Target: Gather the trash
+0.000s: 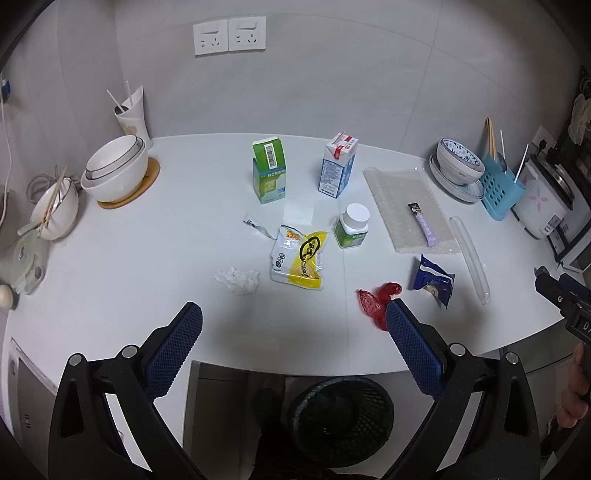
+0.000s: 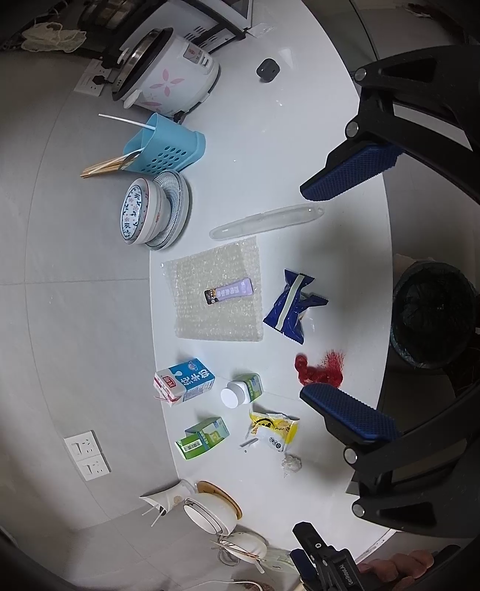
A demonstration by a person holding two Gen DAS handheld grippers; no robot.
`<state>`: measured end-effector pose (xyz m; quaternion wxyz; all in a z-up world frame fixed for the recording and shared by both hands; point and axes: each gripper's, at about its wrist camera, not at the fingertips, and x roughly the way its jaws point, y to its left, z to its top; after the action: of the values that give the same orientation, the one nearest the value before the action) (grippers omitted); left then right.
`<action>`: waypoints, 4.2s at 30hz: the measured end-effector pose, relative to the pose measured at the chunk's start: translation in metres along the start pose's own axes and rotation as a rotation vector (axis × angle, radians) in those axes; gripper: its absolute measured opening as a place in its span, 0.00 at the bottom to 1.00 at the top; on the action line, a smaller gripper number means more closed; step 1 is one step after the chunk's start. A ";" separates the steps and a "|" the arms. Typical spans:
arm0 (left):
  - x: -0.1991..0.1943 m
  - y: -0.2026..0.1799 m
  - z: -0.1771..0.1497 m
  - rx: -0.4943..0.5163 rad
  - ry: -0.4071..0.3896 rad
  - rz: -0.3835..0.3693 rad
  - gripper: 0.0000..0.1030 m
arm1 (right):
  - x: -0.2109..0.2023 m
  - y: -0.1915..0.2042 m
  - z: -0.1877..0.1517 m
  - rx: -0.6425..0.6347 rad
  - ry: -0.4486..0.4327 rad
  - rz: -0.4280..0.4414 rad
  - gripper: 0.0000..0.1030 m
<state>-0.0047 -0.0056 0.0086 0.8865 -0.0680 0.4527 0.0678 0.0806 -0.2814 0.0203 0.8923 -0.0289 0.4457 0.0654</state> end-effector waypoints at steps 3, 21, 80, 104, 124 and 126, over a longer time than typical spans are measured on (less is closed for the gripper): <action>0.000 -0.001 0.000 -0.002 0.004 -0.002 0.94 | 0.000 0.000 0.000 0.000 0.001 0.001 0.92; 0.003 -0.004 -0.001 -0.009 0.014 -0.004 0.94 | 0.002 -0.001 -0.002 -0.002 0.003 0.003 0.92; 0.206 0.089 0.012 0.026 0.306 0.009 0.73 | 0.234 0.014 0.022 0.298 0.532 -0.100 0.81; 0.190 0.069 -0.004 0.043 0.346 0.000 0.15 | 0.253 0.021 0.021 0.327 0.580 -0.099 0.36; 0.147 0.052 -0.004 0.014 0.278 0.006 0.15 | 0.184 0.004 0.016 0.263 0.447 -0.041 0.32; 0.144 0.047 -0.004 0.016 0.268 0.008 0.15 | 0.174 0.002 0.016 0.253 0.432 -0.033 0.31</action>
<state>0.0666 0.0483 -0.1133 0.8182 -0.0678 0.5680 0.0581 0.1963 -0.2618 -0.1095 0.7737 0.0624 0.6303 -0.0131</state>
